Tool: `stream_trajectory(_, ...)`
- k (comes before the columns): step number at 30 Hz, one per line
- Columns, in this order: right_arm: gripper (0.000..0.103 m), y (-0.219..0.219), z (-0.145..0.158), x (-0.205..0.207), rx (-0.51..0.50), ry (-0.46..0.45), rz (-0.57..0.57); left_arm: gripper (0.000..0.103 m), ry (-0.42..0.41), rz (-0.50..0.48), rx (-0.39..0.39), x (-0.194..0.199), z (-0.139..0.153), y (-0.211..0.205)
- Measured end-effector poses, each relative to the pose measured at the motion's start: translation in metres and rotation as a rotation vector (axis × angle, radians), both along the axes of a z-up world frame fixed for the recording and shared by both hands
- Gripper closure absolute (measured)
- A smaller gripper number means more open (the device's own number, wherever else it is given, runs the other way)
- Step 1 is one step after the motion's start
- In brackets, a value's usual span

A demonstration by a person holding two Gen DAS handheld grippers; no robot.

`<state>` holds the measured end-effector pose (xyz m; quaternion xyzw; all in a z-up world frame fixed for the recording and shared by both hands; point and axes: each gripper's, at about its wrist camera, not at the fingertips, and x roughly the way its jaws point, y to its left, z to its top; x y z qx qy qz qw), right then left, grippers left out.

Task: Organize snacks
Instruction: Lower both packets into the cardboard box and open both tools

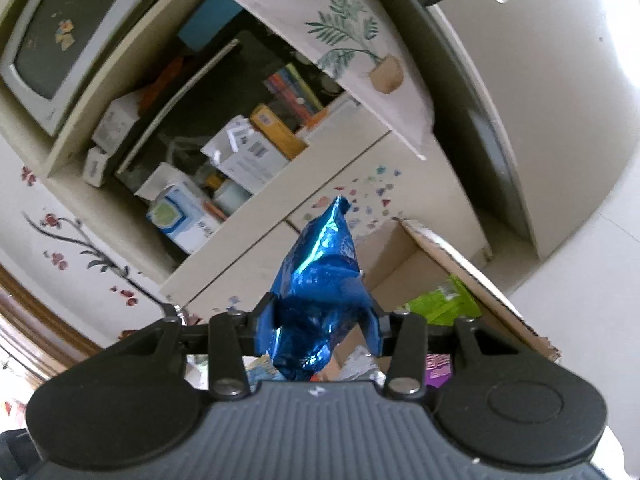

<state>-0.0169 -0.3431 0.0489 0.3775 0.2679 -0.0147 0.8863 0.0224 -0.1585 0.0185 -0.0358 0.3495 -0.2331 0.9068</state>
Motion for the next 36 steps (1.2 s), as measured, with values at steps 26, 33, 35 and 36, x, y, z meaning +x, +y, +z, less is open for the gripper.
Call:
stream_trajectory(26,0.034,0.006,-0.005,0.006,0.066,-0.004,0.035,0.002,-0.024,0.290,0.014,0.021,0.029,0.125)
stream_trajectory(33,0.034,0.019,-0.007,0.011,0.049,0.001,0.077,0.002,-0.012,0.388,-0.005,0.028,0.025,0.160)
stream_trajectory(35,0.034,0.024,-0.007,0.012,0.040,0.001,0.092,0.002,-0.012,0.397,0.012,0.030,0.022,0.163)
stream_trajectory(36,0.034,0.026,-0.007,0.013,0.032,0.000,0.100,0.001,-0.012,0.406,0.018,0.031,0.020,0.166)
